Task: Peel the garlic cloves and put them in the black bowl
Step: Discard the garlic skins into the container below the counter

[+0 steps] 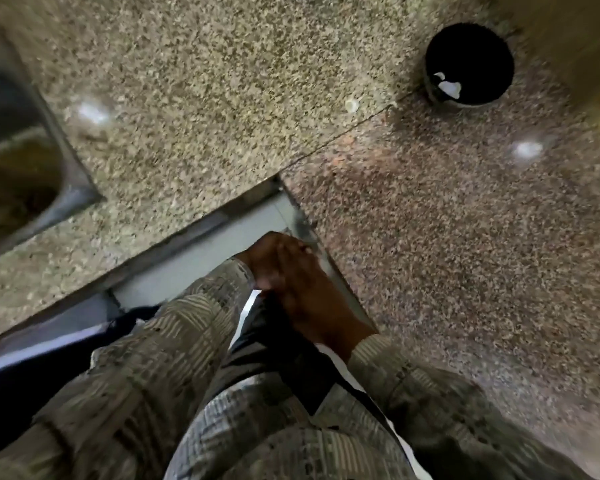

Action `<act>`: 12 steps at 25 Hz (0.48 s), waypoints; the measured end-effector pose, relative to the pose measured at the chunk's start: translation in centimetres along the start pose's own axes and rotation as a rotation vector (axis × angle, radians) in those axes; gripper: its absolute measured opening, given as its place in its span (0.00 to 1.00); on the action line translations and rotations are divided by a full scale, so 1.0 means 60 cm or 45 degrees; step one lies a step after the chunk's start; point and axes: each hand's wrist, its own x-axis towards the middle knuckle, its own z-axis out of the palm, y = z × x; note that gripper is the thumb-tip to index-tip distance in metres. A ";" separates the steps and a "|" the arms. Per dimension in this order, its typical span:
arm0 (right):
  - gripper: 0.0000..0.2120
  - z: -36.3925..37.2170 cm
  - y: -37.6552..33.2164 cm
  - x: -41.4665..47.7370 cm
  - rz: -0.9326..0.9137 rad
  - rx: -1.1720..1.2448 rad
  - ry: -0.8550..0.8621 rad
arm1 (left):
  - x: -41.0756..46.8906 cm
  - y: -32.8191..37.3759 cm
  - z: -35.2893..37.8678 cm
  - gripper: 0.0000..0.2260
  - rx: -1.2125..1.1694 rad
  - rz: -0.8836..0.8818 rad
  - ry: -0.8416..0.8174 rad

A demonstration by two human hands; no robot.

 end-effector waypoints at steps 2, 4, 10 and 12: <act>0.19 -0.010 -0.051 0.011 0.368 0.653 0.090 | -0.033 -0.011 -0.017 0.09 -0.175 0.095 -0.065; 0.19 -0.005 -0.091 0.030 0.551 1.026 0.114 | -0.078 -0.046 -0.047 0.11 -0.290 0.172 -0.066; 0.18 0.083 -0.189 0.039 0.843 1.533 -0.085 | -0.227 -0.119 -0.179 0.15 -0.577 0.462 0.089; 0.16 0.148 -0.227 0.035 0.889 1.516 -0.180 | -0.276 -0.160 -0.233 0.16 -0.702 0.536 0.124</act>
